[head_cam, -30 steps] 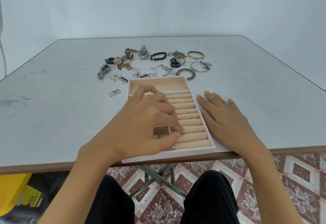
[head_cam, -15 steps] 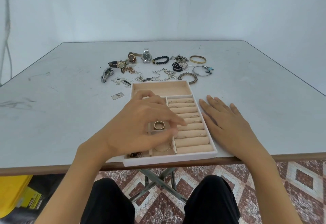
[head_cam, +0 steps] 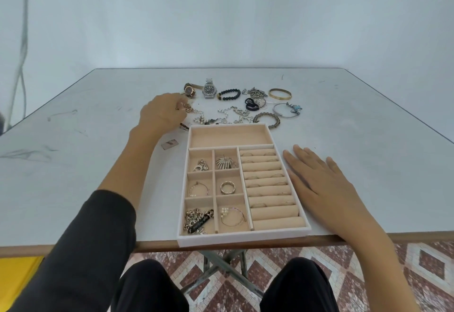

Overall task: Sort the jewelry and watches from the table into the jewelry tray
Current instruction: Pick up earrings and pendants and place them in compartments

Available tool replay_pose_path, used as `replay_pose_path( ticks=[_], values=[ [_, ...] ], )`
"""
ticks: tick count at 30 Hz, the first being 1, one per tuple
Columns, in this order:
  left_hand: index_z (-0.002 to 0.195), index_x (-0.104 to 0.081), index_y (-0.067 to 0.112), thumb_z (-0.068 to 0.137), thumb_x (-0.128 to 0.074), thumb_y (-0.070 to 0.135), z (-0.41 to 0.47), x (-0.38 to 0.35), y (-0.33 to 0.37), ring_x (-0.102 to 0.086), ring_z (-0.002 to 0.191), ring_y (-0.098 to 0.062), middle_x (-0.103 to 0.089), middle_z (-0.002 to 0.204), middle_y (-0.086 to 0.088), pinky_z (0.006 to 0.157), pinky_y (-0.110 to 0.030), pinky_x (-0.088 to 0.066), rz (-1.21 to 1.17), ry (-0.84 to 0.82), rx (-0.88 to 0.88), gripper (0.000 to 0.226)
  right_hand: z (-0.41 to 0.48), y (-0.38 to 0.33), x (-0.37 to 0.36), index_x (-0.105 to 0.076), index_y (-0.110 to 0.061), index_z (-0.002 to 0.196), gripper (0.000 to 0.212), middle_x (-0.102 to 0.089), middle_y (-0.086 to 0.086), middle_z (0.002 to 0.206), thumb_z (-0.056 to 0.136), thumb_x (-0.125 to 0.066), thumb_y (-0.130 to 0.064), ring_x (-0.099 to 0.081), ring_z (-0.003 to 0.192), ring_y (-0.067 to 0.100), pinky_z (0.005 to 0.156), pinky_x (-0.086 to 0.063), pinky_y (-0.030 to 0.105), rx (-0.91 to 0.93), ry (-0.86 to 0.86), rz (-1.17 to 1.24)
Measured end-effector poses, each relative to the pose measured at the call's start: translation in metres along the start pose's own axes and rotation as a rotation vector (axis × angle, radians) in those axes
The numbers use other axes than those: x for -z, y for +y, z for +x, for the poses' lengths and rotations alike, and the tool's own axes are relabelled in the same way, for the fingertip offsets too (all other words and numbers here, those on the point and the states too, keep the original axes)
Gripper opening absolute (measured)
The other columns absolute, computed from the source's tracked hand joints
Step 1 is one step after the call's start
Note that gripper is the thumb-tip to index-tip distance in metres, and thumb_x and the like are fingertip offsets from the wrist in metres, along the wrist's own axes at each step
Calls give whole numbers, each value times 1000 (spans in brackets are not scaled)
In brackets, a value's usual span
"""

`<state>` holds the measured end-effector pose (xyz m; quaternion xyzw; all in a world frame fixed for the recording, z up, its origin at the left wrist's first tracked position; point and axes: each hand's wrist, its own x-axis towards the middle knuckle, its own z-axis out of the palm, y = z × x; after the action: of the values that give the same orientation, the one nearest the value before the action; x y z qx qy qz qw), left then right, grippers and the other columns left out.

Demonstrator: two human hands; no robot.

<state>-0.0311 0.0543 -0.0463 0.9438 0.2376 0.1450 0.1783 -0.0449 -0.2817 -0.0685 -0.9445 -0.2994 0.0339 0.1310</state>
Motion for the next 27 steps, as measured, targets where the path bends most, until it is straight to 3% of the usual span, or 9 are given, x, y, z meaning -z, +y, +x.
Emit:
replay_pose_path(
  ticks=[7, 10, 13, 15, 19, 22, 27],
  values=[
    [109, -67, 25, 91, -50, 20, 8, -21, -10, -53, 112, -27, -62, 120, -2, 92, -42, -35, 158, 118, -138, 26, 2, 0, 2, -13, -37, 150, 51, -3, -15, 159, 101, -15, -48, 1, 146, 3, 118, 3, 29, 13, -4, -1],
    [95, -68, 24, 89, -53, 24, 6, -21, -11, -56, 103, -25, -66, 109, 1, 89, -41, -36, 129, 162, -153, 16, 8, 2, 14, -36, -38, 144, 47, -27, -16, 154, 98, -34, -46, -21, 142, 5, 116, -14, 31, 11, 26, 69],
    [94, -68, 21, 92, -51, 24, 5, -20, -12, -57, 98, -26, -68, 102, -1, 85, -39, -36, 123, 196, -162, 18, 22, -1, 35, -60, -36, 124, 34, -56, -13, 131, 94, -46, -44, -49, 121, 9, 105, -36, 40, -2, 79, 252],
    [96, -67, 18, 95, -47, 26, 5, -18, -15, -59, 96, -28, -69, 98, -3, 84, -39, -38, 99, 237, -145, 21, 36, -9, 48, -65, -33, 117, 30, -61, -12, 119, 92, -52, -42, -56, 108, 11, 99, -43, 43, 4, 127, 319],
    [103, -64, 16, 97, -44, 28, 2, -11, -16, -61, 90, -27, -70, 95, 0, 83, -40, -46, -65, 353, -87, 24, 78, -36, 67, -70, -30, 104, 20, -65, -13, 109, 90, -58, -38, -61, 100, 13, 94, -46, 42, 73, 153, 325],
    [102, -62, 19, 97, -43, 29, -1, -4, -13, -61, 84, -21, -70, 91, 5, 73, -33, -45, -193, 420, -48, 22, 118, -62, 67, -72, -25, 100, 18, -69, -7, 103, 87, -60, -30, -62, 100, 15, 90, -49, 40, 137, 128, 262],
    [101, -62, 22, 96, -45, 29, -1, 3, -14, -59, 77, -13, -69, 89, 10, 69, -28, -43, -330, 478, -22, 19, 181, -107, 45, -73, -25, 92, 15, -69, -5, 99, 83, -61, -22, -64, 91, 20, 71, -42, 27, 184, 188, 122]
  ],
)
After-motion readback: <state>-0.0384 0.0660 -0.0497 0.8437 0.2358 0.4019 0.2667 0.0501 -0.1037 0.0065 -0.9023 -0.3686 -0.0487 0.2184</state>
